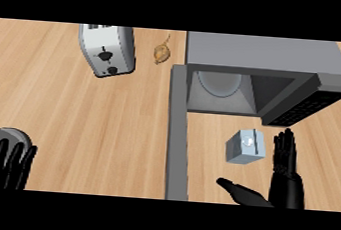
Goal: Pick up the milk, place it into the microwave and close the microwave
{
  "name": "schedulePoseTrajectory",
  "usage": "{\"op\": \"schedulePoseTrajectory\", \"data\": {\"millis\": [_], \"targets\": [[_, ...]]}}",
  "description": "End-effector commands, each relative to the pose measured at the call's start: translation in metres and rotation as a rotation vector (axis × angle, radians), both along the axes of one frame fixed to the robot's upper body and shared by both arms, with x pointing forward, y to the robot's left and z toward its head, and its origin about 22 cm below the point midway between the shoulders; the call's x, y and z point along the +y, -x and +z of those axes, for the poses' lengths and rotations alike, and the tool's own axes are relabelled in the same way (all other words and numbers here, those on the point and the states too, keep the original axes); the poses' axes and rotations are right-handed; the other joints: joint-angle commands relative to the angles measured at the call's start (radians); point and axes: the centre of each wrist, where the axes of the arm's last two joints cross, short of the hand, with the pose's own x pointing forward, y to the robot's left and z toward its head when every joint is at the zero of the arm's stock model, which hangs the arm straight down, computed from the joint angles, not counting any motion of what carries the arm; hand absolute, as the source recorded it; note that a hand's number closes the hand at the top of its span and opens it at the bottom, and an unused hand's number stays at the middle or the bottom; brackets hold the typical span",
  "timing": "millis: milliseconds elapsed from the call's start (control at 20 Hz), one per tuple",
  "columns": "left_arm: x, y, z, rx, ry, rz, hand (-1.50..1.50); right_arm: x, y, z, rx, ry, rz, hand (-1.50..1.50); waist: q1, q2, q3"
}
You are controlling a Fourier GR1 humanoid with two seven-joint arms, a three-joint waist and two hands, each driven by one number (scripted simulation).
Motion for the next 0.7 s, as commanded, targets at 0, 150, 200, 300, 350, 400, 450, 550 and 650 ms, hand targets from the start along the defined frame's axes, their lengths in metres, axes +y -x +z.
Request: {"op": "schedulePoseTrajectory", "data": {"millis": [0, 150, 200, 300, 350, 400, 450, 550, 650], "targets": [[-0.002, 0.009, -0.017, 0.015, 0.001, -0.007, -1.50, -0.010, 0.014, -0.037, 0.029, 0.031, -0.038, -1.50, -0.001, 0.000, 0.000], [-0.002, 0.021, -0.009, -0.007, 0.006, -0.012, -1.50, -0.014, 0.000, -0.039, 0.028, 0.013, -0.040, -1.50, 0.001, -0.001, 0.000], [0.002, 0.017, -0.020, 0.010, 0.003, -0.003, -1.50, -0.012, -0.006, -0.057, 0.035, 0.017, -0.030, -1.50, 0.002, 0.000, 0.000], [0.012, 0.019, -0.013, 0.000, -0.006, -0.026, -1.50, -0.037, 0.000, -0.074, 0.027, 0.028, -0.041, -1.50, 0.002, 0.000, 0.000], [0.006, 0.021, -0.012, 0.001, -0.002, 0.004, -1.50, -0.021, -0.006, -0.073, 0.026, 0.050, -0.043, -1.50, 0.002, 0.000, 0.000], [0.008, 0.024, -0.019, -0.004, -0.002, 0.012, -1.50, -0.027, -0.012, -0.070, 0.031, 0.041, -0.021, -1.50, 0.002, 0.000, 0.000], [0.007, 0.014, -0.019, 0.009, 0.009, 0.001, -1.50, -0.046, -0.009, -0.082, 0.032, 0.036, -0.023, -1.50, 0.000, 0.001, 0.000], [0.017, 0.016, -0.014, 0.014, 0.011, 0.008, -1.50, -0.024, -0.009, -0.104, 0.038, 0.052, -0.020, -1.50, 0.003, 0.002, 0.001], [0.000, 0.033, -0.008, 0.020, -0.004, 0.006, -1.50, -0.026, -0.003, -0.092, 0.018, 0.044, -0.031, -1.50, 0.001, 0.000, 0.000]]}}
